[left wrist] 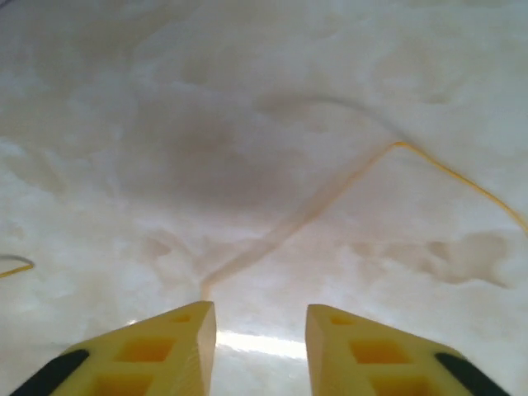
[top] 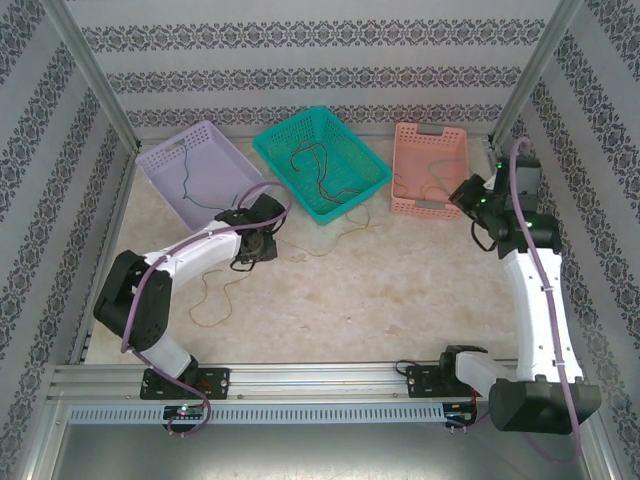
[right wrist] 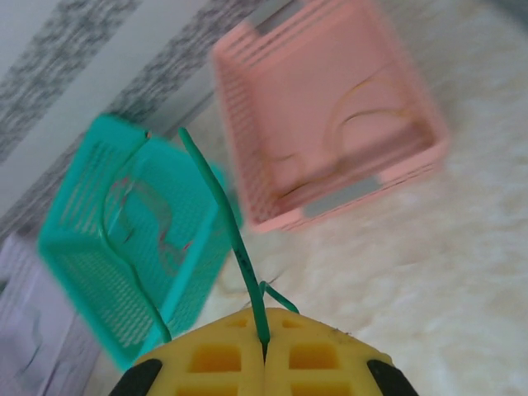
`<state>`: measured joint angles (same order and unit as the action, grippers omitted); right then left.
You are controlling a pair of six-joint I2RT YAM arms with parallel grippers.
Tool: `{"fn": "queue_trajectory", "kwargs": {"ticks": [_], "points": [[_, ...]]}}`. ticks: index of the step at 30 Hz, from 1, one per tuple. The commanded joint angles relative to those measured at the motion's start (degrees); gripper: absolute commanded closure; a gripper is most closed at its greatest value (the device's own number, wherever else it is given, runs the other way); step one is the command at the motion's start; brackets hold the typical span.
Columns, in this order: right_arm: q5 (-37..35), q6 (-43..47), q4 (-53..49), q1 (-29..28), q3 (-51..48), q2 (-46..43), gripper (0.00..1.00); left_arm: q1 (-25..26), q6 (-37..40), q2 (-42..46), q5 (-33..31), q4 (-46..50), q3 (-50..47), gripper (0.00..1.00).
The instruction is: Untangle the cables
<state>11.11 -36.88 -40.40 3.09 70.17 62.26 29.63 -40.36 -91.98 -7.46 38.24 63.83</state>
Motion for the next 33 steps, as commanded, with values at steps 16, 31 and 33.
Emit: {"fn": "queue_trajectory", "kwargs": {"ticks": [16,31,33], "points": [[5.86,14.3,-2.12,-28.27,0.59,6.73,1.0,1.21,8.33,5.99,32.04,-4.43,23.67,0.4],[6.44,14.89,-1.42,-33.85,3.66,10.6,1.0,2.0,17.95,1.64,40.22,2.33,24.26,0.46],[7.04,14.68,-1.35,-33.85,3.66,10.6,1.0,2.01,17.37,1.69,39.17,1.38,23.23,0.49]]}}
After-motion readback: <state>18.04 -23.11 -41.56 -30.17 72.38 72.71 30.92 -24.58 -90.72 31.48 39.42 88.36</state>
